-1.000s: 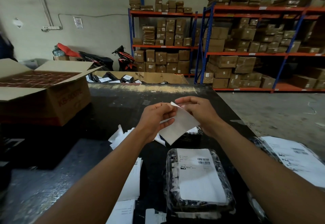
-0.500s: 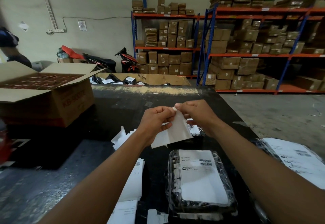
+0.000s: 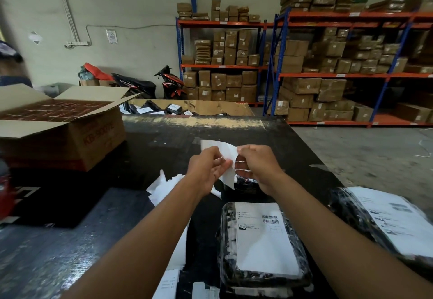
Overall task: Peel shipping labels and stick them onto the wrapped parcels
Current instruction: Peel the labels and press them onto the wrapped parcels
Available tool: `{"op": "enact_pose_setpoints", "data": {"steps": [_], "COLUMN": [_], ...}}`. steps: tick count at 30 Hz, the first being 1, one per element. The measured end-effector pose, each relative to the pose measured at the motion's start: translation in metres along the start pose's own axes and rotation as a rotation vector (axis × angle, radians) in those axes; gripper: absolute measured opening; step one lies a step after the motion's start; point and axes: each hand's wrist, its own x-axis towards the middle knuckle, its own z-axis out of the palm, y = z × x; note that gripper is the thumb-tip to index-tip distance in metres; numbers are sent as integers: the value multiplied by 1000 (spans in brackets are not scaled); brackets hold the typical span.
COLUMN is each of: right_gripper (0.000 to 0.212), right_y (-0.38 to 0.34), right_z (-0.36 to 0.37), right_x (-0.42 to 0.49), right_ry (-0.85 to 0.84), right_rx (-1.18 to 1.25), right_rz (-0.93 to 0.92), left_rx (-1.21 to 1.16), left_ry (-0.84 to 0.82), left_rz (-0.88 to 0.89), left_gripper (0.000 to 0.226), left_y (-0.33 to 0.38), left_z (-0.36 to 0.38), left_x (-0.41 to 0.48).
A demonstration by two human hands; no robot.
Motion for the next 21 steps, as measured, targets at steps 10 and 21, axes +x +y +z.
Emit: {"op": "enact_pose_setpoints", "data": {"steps": [10,21], "right_gripper": [15,15], "right_y": [0,-3], "right_z": [-8,-37], "right_x": [9,22], "right_ry": [49,93], "right_rx": [156,142], "right_rz": [167,205], "left_rx": [158,227], "left_ry": [14,219], "left_rz": [27,74], "left_gripper": [18,7], "left_y": [-1,15], "left_z": [2,-4], "left_x": [2,5]}}
